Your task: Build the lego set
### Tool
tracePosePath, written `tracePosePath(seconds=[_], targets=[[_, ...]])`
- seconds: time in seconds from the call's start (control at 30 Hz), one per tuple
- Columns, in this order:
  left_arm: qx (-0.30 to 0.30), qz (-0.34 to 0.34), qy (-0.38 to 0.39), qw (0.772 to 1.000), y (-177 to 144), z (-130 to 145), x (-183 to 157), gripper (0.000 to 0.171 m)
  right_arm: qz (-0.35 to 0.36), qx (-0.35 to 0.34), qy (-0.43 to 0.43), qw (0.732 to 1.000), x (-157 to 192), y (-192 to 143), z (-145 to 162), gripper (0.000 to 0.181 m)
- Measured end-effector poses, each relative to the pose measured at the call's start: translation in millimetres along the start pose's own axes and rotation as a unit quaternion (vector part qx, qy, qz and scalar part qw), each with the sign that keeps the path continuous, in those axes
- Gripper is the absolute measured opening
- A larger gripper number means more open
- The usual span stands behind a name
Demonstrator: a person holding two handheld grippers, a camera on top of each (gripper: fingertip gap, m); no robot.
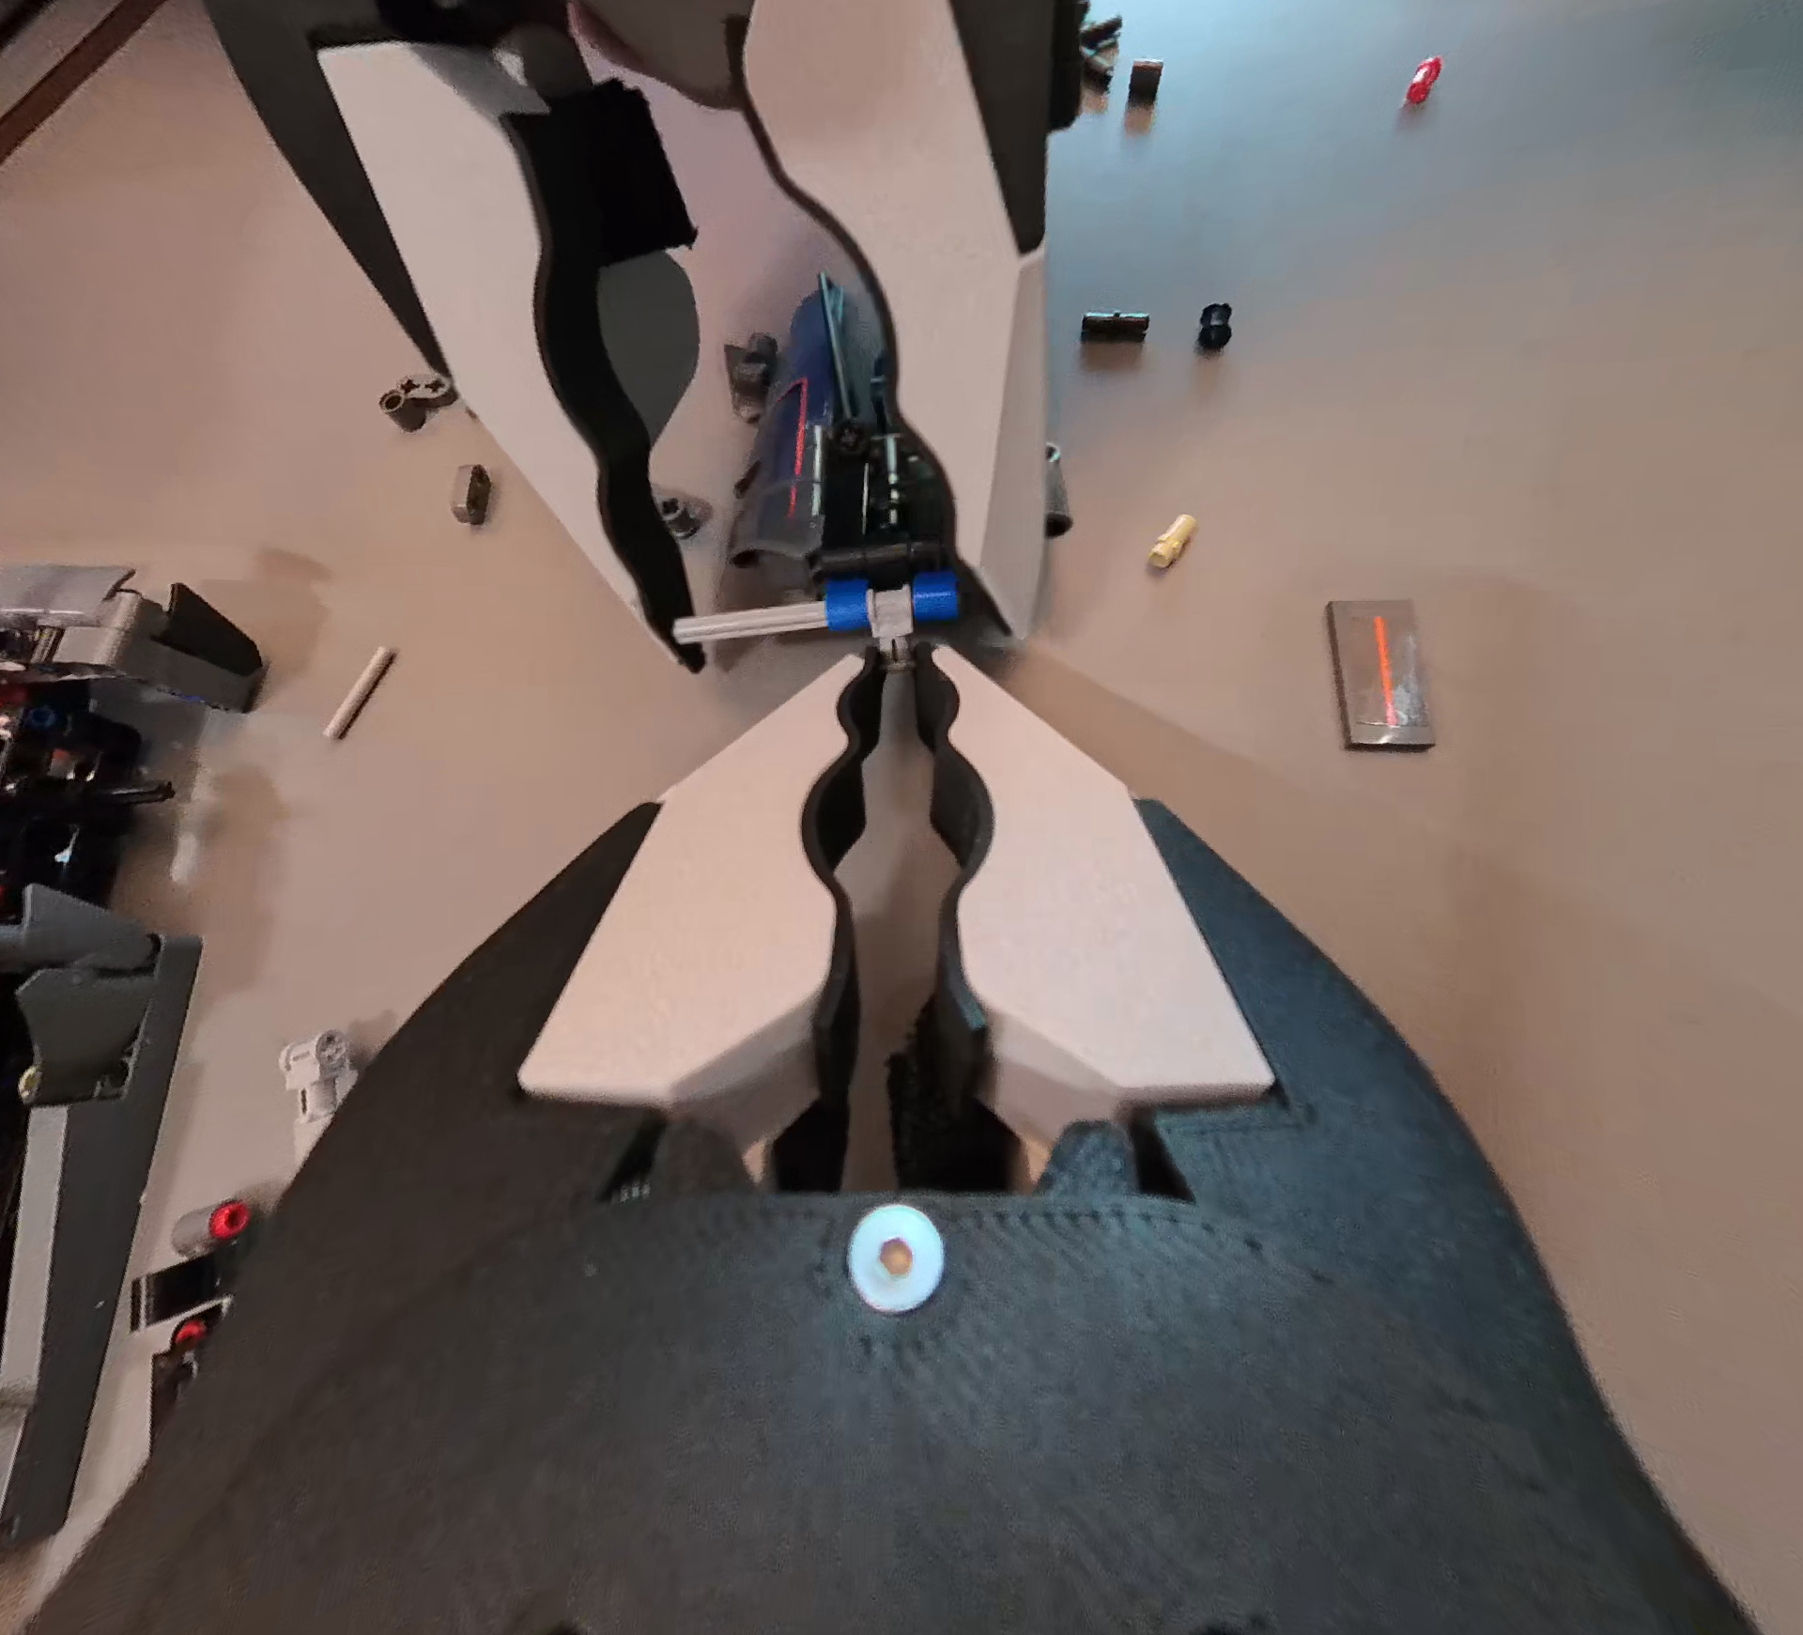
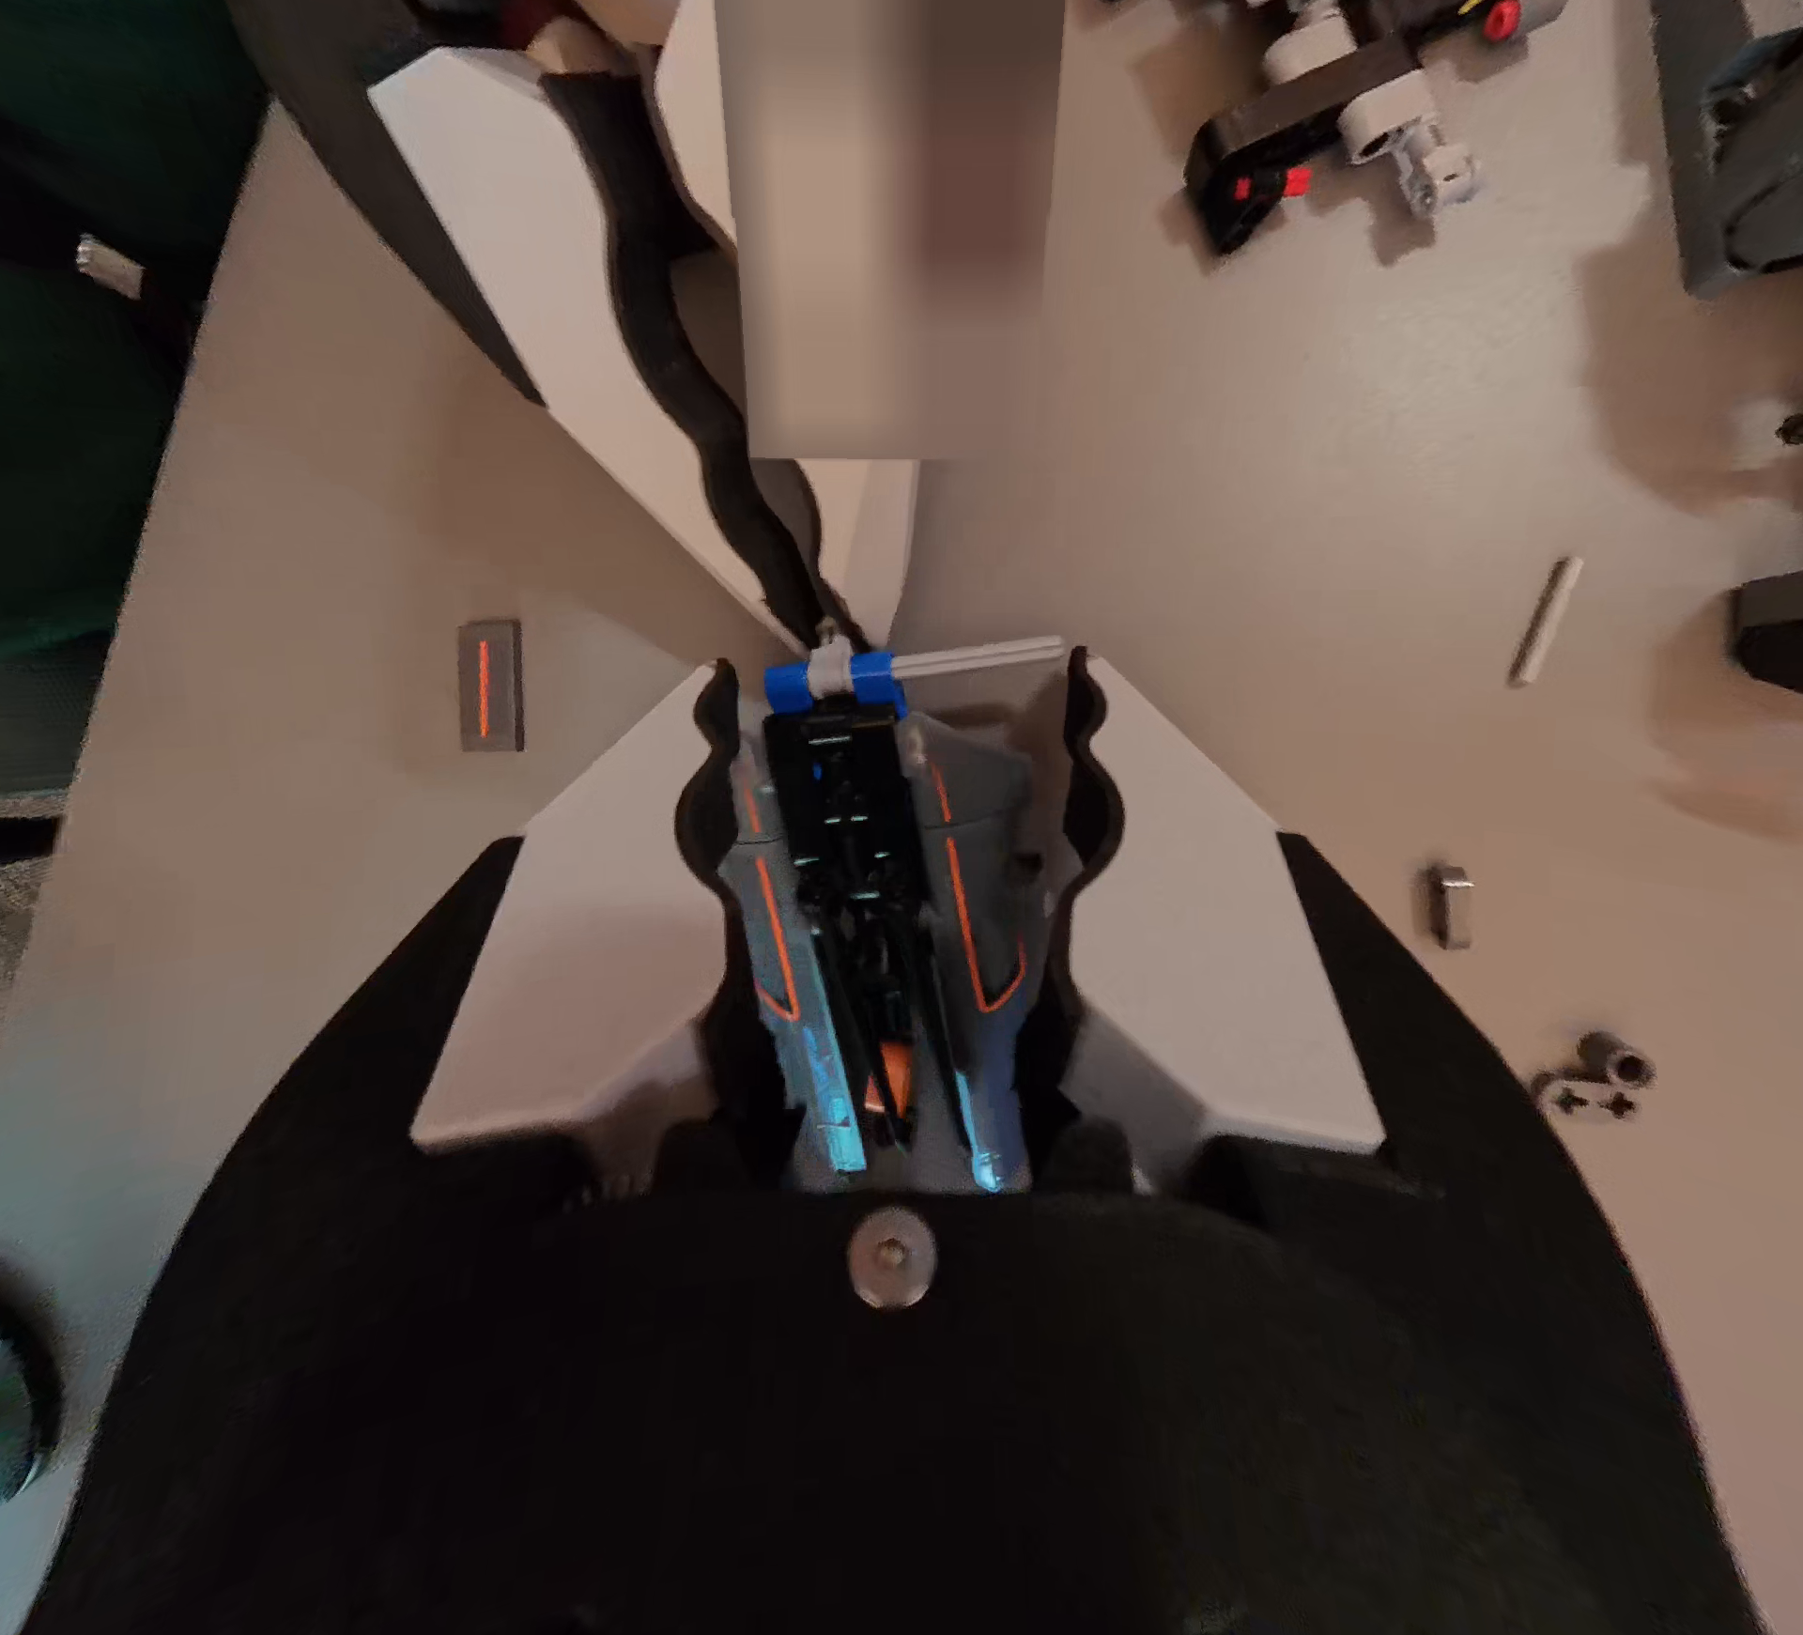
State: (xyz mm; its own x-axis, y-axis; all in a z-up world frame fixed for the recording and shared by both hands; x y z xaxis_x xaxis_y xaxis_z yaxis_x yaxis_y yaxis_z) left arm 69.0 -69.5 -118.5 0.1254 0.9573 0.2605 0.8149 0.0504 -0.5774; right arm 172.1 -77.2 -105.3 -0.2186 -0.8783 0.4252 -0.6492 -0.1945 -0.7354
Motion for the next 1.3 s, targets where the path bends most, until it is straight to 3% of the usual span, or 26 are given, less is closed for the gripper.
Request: tracePosePath(seconds=[0.37,0.43,0.53,0.87,1.1,1.3], targets=[[0.001,-0.003,0.0,1.0,0.3,0.1,0.7,0.005,-0.018,0.006,-0.001,1.0,1.8,1.3,0.6,0.054],[0.0,0.002,-0.002,1.0,0.2,-0.1,1.0,0.005,-0.017,0.011,0.001,1.0,2.1,0.9,1.5,0.056],[0.001,0.001,0.005,1.0,0.5,0.1,0.0,0.005,0.015,0.002,0.001,1.0,0.1,-5.7,1.0,0.076],[0.004,-0.002,0.004,1.0,1.2,0.7,1.9,0.004,0.02,0.014,-0.048,0.999,5.2,-2.5,-2.5,0.042],[0.004,0.01,0.006,1.0,1.0,1.0,2.0,0.004,0.014,0.0,-0.046,0.999,2.7,-9.0,-5.6,0.072],[0.001,0.018,0.015,1.0,0.5,1.6,1.9,0.004,-0.004,0.022,-0.07,0.997,0.9,-4.6,-10.4,0.06]])
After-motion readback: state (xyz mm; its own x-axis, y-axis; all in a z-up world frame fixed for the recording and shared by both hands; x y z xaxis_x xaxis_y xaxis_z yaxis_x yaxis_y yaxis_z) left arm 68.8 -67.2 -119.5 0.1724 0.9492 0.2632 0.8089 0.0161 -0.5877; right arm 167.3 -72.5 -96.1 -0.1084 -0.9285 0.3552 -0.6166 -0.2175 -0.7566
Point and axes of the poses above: each gripper's, where its closed fingertips meet, y out along the fingers, z out of its underside, x = y × z across the jaws, the point moved 8 cm from there along -y, back along the fingers, and after that the axes turned 15 degrees about -z, right-handed, at the moved point
